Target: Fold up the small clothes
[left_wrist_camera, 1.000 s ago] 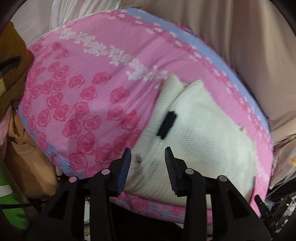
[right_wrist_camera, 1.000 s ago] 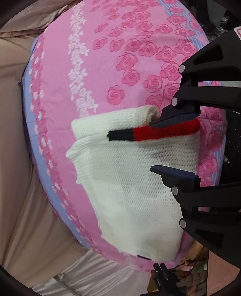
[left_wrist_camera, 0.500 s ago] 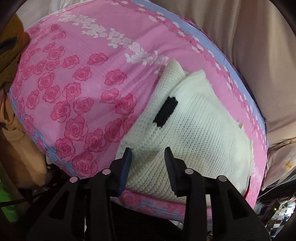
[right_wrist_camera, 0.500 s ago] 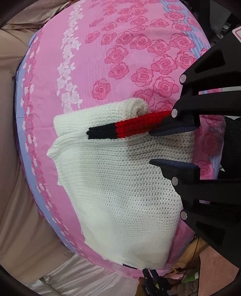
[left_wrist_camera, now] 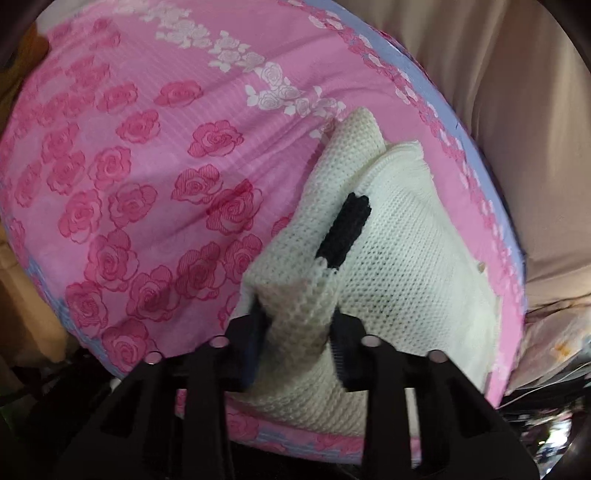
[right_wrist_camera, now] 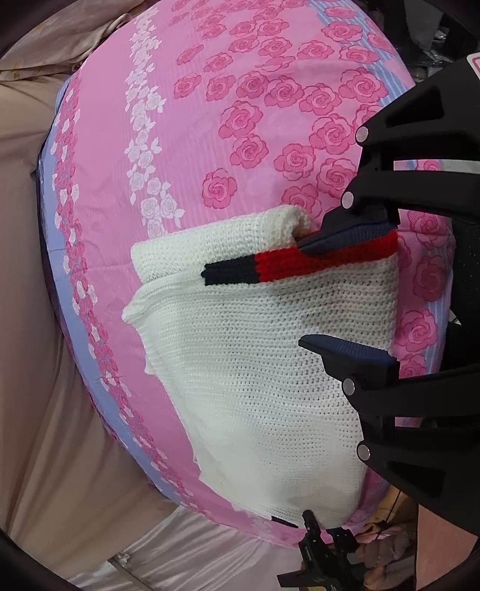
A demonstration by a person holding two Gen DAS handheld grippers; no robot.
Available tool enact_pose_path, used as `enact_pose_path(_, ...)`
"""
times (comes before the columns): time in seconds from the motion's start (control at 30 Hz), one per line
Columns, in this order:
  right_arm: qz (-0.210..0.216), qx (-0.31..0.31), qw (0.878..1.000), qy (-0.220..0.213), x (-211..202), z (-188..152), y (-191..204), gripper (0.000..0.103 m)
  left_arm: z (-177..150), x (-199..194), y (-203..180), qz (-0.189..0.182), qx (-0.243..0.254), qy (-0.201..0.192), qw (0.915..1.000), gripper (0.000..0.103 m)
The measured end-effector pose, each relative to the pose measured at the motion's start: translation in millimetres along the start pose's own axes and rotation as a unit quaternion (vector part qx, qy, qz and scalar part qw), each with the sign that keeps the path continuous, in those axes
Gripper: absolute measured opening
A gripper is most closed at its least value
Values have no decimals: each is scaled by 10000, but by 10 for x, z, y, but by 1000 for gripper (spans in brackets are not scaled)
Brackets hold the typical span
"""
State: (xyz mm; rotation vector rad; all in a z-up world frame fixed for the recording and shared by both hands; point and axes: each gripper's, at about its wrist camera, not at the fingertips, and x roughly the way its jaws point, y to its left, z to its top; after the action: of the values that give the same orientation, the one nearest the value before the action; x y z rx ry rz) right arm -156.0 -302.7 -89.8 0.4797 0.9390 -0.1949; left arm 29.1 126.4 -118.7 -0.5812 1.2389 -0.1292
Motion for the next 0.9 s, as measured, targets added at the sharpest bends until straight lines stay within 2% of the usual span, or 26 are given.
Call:
enact_pose_path(0.07, 177, -121, 9998, -45, -4, 37, 82, 45, 25, -49, 32, -198, -186, 25, 9996, 22)
enact_pose_path(0.17, 513, -409, 9978, -21, 41, 126, 297, 44, 39, -152, -87, -318, -66, -84, 9994, 20)
enact_pose_path(0.3, 1065, -1004, 9892, 63, 155, 266, 873, 35, 60, -273, -283, -512, 123, -155, 9985, 19)
enact_pose_path(0.43, 1184, -1531, 9802, 421, 539, 304, 1354, 33, 60, -402, -458, -627, 415, -214, 9969, 19)
enact_pose_path(0.5, 931, -1735, 9766, 864, 891, 232, 1463, 29, 54, -438, -484, -674, 483, -207, 9963, 19)
enact_pose_path(0.6, 842, -1868, 9761, 722, 974, 188, 1508, 29, 22, -497, -574, -720, 648, -195, 9951, 19)
enact_pose_path(0.73, 1089, -1407, 9815, 712, 833, 273, 1366, 29, -61, -595, -857, -928, 1041, -134, 9901, 18)
enact_pose_path(0.83, 1255, -1157, 9843, 451, 572, 286, 1161, 30, -179, -644, -1277, -1159, 1546, -28, 9812, 17)
enact_pose_path(0.9, 1222, -1049, 9866, 254, 364, 293, 995, 31, -298, -652, -1606, -1278, 1979, 16, 9719, 17)
